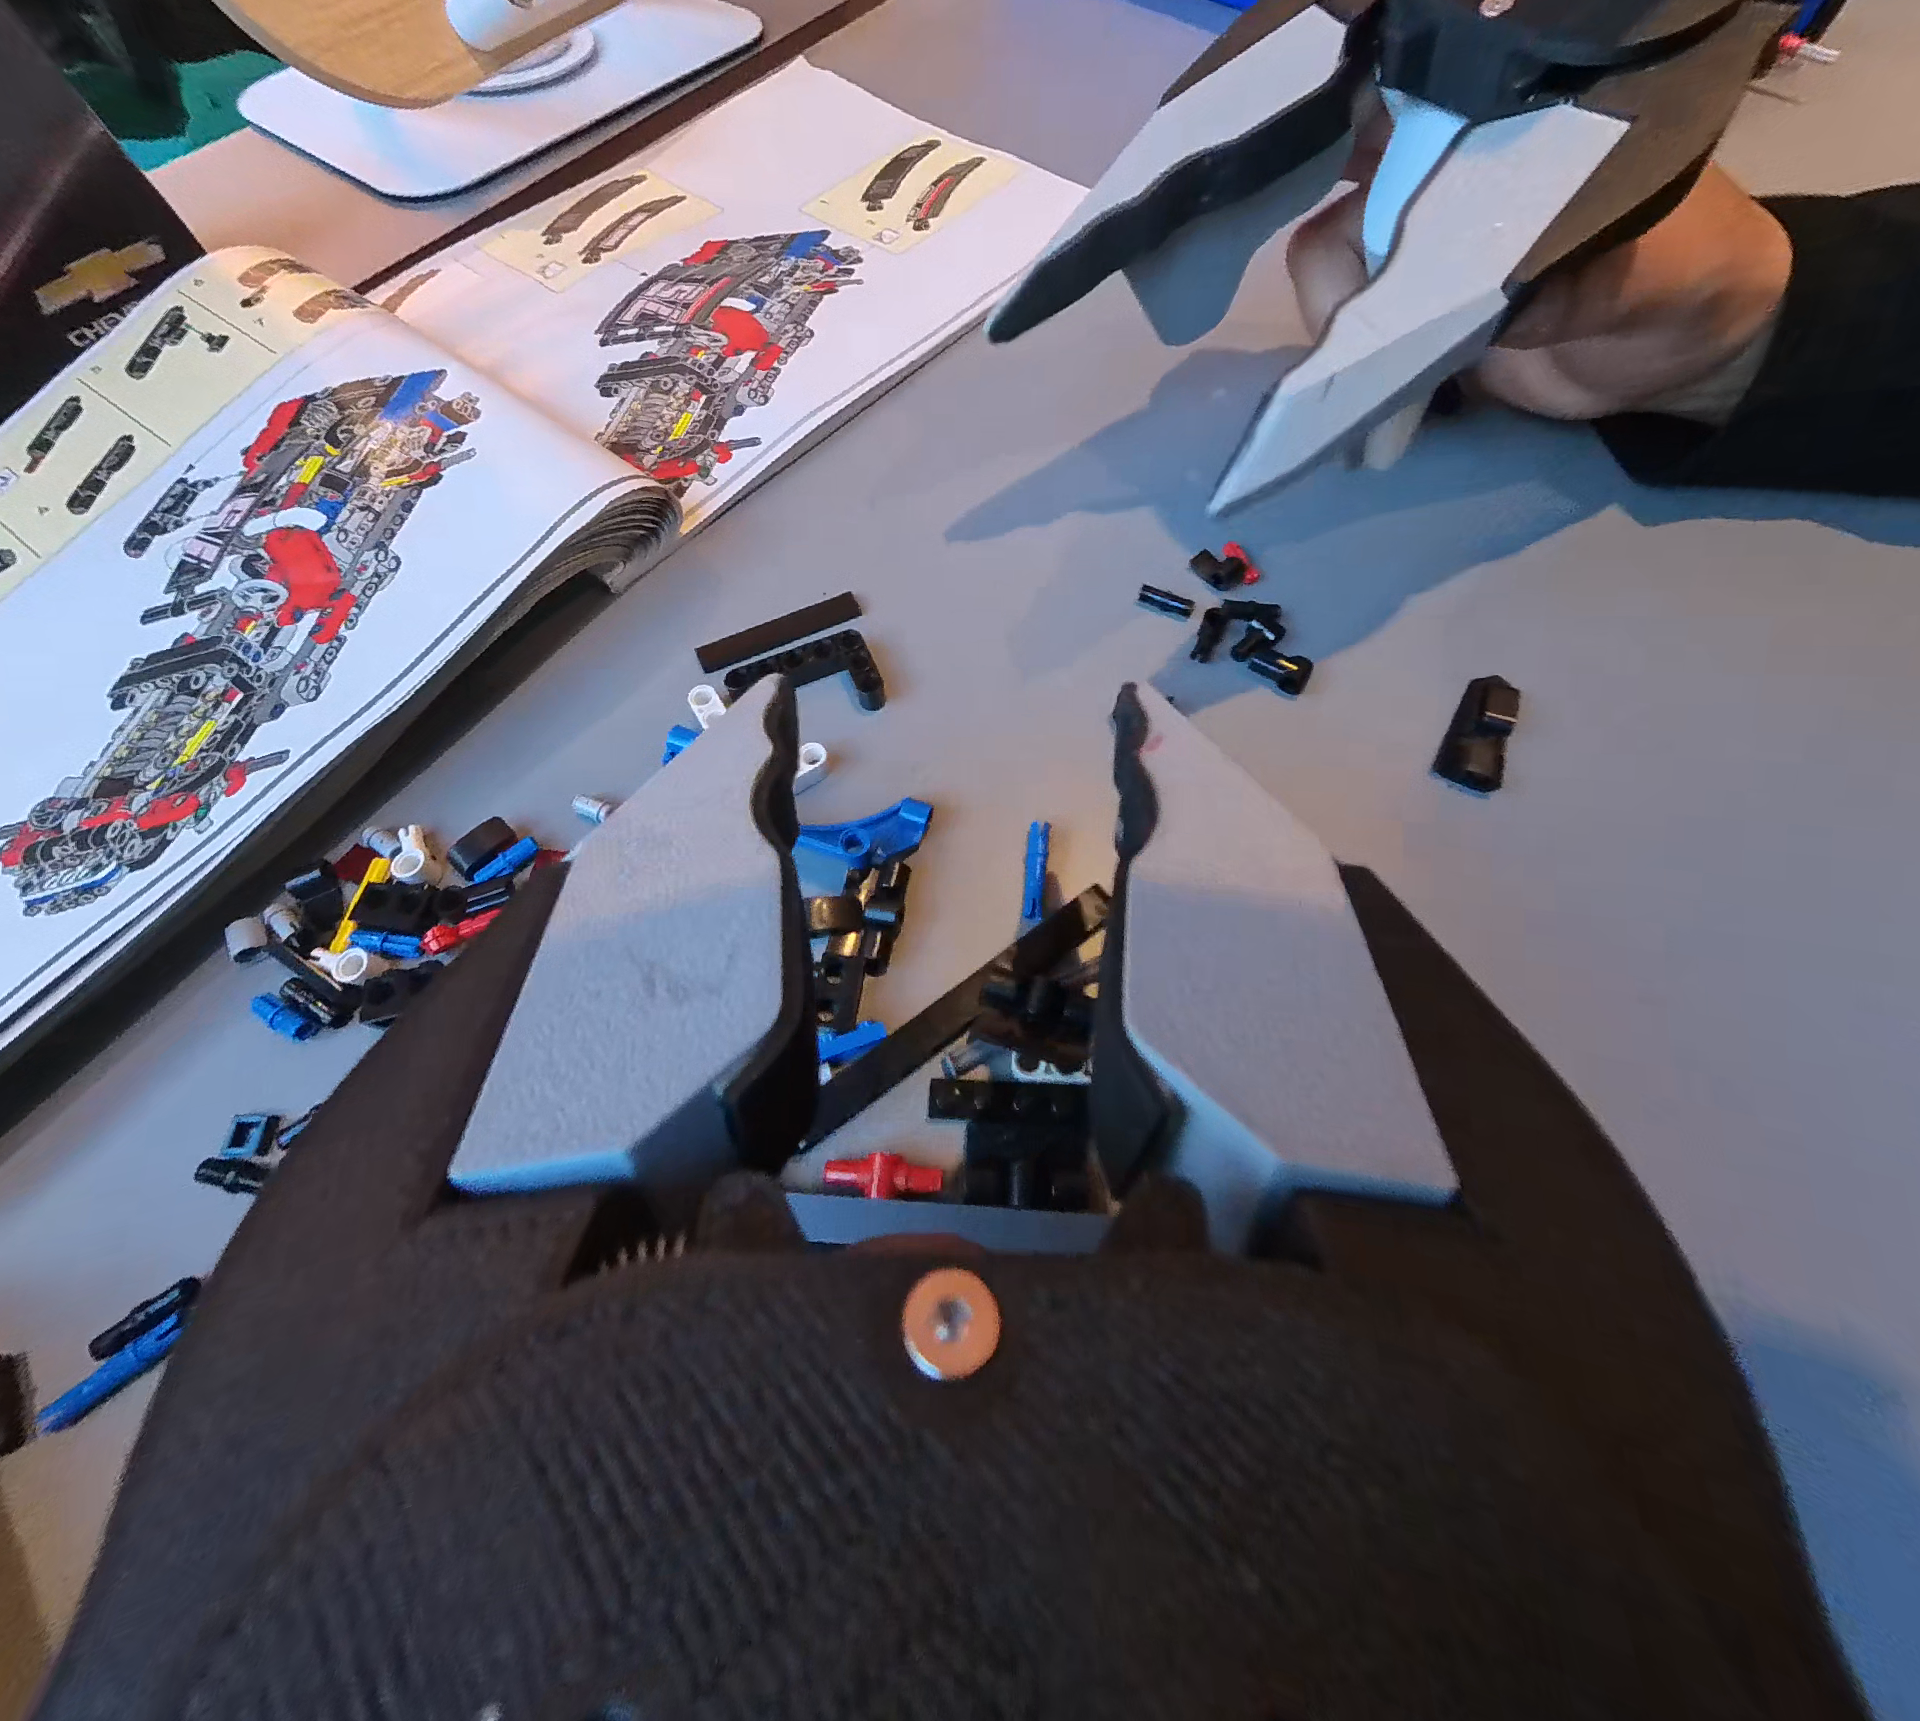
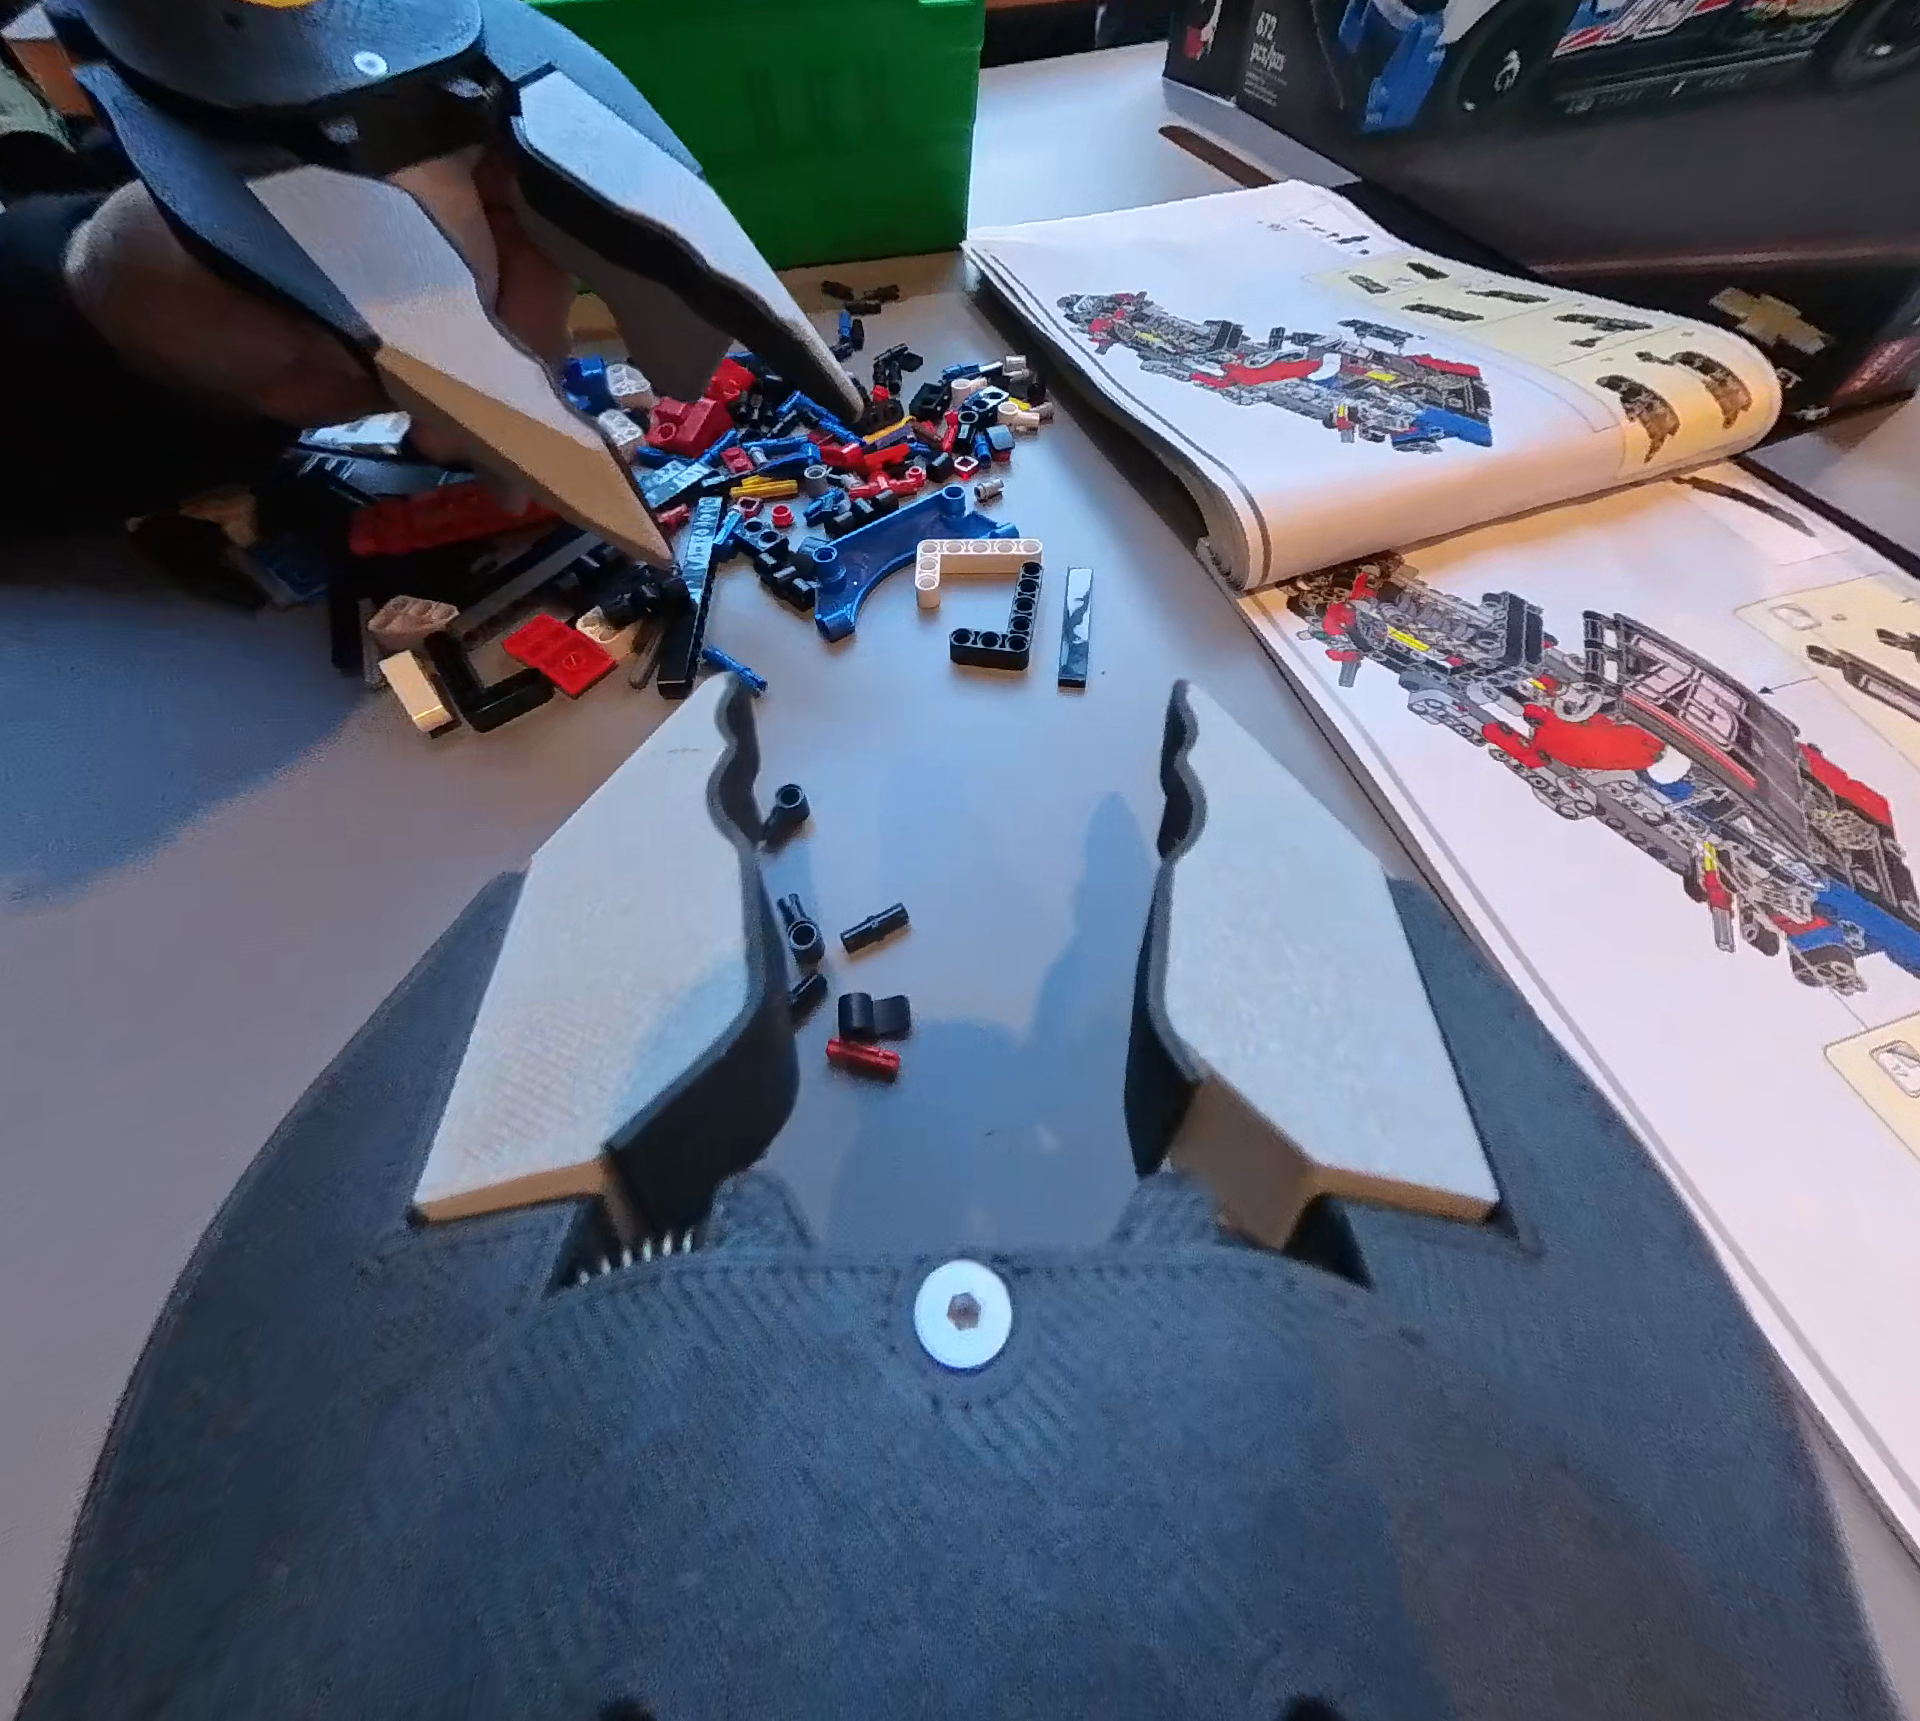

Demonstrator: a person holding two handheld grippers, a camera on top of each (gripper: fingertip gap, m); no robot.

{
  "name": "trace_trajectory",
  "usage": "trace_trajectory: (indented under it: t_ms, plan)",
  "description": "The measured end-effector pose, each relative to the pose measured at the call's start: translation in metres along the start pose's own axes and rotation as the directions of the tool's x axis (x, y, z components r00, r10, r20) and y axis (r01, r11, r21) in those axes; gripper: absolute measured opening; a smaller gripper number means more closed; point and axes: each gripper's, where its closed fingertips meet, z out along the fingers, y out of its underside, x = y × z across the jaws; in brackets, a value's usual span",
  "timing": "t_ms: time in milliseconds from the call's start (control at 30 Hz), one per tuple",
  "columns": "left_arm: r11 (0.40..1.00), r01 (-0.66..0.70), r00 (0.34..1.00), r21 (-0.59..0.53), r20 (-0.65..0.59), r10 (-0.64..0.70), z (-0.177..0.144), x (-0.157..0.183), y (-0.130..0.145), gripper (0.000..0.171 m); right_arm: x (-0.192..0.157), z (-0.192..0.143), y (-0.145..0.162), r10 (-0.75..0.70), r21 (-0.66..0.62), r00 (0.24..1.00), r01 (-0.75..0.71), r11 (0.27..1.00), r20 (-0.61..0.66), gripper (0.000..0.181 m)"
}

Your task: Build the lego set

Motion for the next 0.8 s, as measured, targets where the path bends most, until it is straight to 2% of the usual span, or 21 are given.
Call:
trace_trajectory:
  t_ms: [100, 600, 667, 800]
  plan:
    - [1.0, -0.004, 1.0, -0.003, -0.002, 0.004, 0.0016, 0.002, 0.0011, 0.059, -0.0007, -0.0017, -0.0032, 0.002, 0.025, 1.0, -0.002, 1.0, 0.009, 0.067]
    - [1.0, -0.015, 0.998, 0.022, 0.054, 0.014, -0.0016, -0.0045, -0.0048, 0.06, -0.0044, 0.005, 0.0052, -0.022, -0.039, 1.0, 0.023, 0.999, 0.022, 0.085]
    - [0.998, -0.052, 0.996, 0.03, 0.079, 0.049, -0.0031, -0.0042, -0.0077, 0.057, -0.0048, 0.0049, 0.0058, -0.03, -0.043, 0.999, 0.031, 0.999, 0.02, 0.08]
    - [0.994, -0.106, 0.987, 0.01, 0.12, 0.104, -0.003, -0.0062, -0.006, 0.054, -0.0057, 0.0028, 0.0046, -0.054, -0.03, 0.998, 0.054, 0.998, 0.01, 0.052]
